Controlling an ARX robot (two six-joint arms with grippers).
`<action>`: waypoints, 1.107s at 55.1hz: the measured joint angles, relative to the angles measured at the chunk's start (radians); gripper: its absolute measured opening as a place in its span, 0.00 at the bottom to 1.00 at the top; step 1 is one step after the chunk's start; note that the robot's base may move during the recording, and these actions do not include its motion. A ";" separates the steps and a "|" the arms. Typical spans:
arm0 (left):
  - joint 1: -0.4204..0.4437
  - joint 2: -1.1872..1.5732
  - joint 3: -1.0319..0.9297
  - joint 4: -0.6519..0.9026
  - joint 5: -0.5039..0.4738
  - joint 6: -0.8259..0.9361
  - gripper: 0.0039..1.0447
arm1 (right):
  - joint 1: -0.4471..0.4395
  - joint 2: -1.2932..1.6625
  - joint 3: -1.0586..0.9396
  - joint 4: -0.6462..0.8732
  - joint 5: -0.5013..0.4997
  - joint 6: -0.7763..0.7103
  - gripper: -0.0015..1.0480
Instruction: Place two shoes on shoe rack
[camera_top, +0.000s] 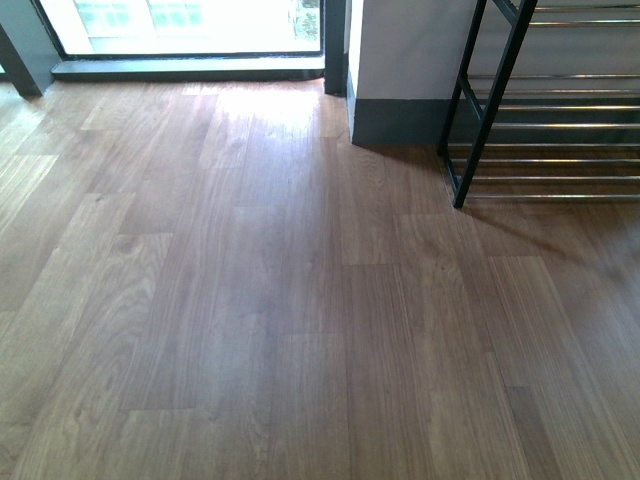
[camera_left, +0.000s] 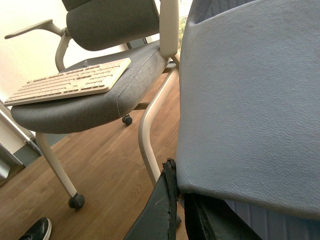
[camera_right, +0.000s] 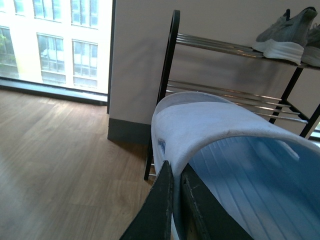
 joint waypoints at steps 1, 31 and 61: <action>0.000 0.000 0.000 0.000 0.000 0.000 0.01 | 0.000 0.001 -0.001 0.000 -0.001 0.000 0.02; 0.000 0.000 0.000 0.000 -0.001 0.000 0.01 | 0.000 0.004 -0.001 0.005 -0.006 0.004 0.02; 0.000 0.000 -0.002 0.000 0.000 0.000 0.01 | 0.000 0.005 -0.001 0.005 -0.005 0.006 0.02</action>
